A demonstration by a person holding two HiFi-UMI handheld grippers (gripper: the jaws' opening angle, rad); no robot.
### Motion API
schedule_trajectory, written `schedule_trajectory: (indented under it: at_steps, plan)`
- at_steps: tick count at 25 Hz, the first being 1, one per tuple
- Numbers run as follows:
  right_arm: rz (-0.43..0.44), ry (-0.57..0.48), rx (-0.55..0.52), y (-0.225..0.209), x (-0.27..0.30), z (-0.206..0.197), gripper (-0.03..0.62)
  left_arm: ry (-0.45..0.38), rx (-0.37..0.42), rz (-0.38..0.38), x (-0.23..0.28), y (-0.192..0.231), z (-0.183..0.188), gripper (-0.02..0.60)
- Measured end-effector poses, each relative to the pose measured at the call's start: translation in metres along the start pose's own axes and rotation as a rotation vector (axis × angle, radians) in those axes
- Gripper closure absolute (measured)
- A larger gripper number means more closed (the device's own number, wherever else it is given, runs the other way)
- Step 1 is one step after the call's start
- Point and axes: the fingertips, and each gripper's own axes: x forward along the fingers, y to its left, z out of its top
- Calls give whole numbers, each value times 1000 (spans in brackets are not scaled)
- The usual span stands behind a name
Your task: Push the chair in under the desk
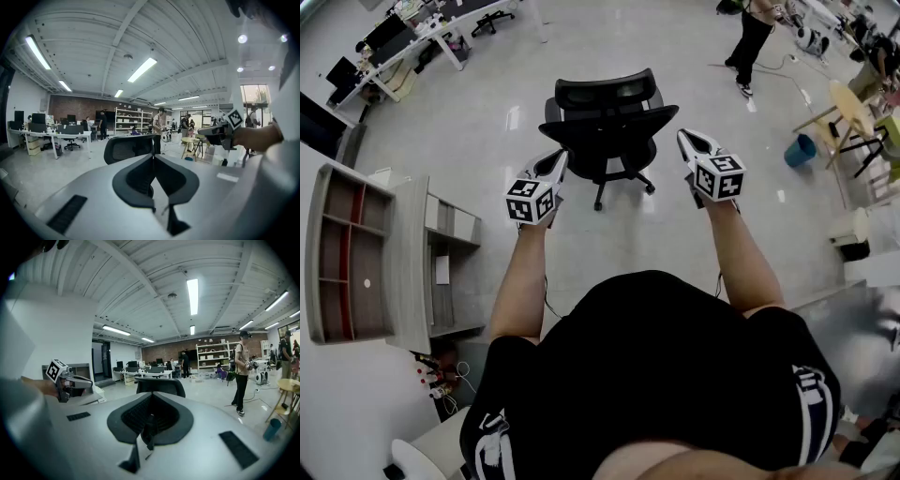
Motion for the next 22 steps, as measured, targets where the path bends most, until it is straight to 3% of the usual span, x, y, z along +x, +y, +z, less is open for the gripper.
schedule_trajectory:
  at_steps: [22]
  plan:
    - [-85,-16,30,62,41,4,599,13,-13,-75,-25,77,-27,561]
